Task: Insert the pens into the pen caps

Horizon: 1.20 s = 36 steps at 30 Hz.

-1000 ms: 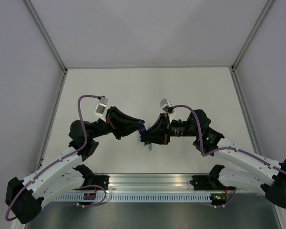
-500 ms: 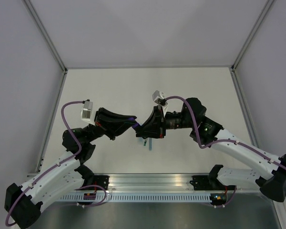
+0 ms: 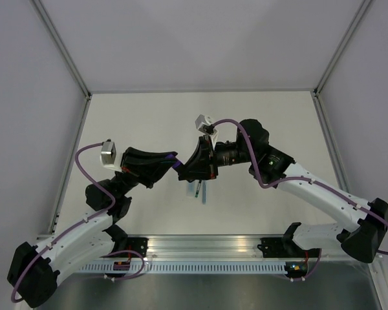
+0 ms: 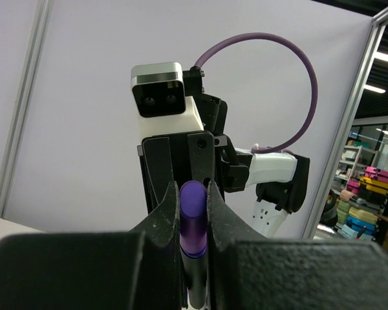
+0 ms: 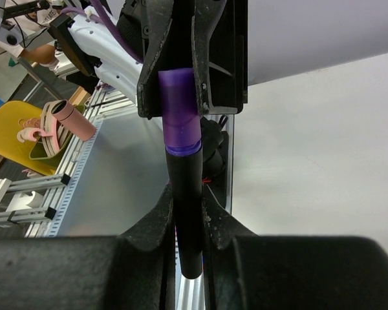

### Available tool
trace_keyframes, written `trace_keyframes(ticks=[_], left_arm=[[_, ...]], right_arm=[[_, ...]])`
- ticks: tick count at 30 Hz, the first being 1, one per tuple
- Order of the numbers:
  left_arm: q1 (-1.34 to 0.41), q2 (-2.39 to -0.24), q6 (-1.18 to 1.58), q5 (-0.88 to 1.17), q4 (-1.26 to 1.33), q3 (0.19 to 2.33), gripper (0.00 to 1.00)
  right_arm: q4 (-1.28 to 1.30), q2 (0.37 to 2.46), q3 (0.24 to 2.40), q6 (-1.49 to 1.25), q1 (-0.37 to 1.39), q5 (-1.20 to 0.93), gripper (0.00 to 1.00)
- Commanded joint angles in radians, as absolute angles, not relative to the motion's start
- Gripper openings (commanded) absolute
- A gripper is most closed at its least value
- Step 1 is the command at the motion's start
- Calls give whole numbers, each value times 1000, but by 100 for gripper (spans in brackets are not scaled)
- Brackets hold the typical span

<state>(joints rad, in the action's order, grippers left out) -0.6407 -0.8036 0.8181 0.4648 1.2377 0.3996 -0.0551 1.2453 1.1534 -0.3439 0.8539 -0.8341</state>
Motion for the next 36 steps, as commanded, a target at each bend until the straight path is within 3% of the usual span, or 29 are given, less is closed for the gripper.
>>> trace_keyframes(ticks=[1, 21, 36], left_arm=[[-706, -894, 911, 887, 1074, 310, 2], [-762, -945, 839, 848, 901, 351, 2], [-776, -968, 793, 799, 743, 413, 2]], right_arm=[[-431, 1267, 1333, -338, 810, -623, 0], [-295, 1310, 1515, -255, 769, -661, 0], [-258, 1345, 1502, -236, 765, -684, 0]])
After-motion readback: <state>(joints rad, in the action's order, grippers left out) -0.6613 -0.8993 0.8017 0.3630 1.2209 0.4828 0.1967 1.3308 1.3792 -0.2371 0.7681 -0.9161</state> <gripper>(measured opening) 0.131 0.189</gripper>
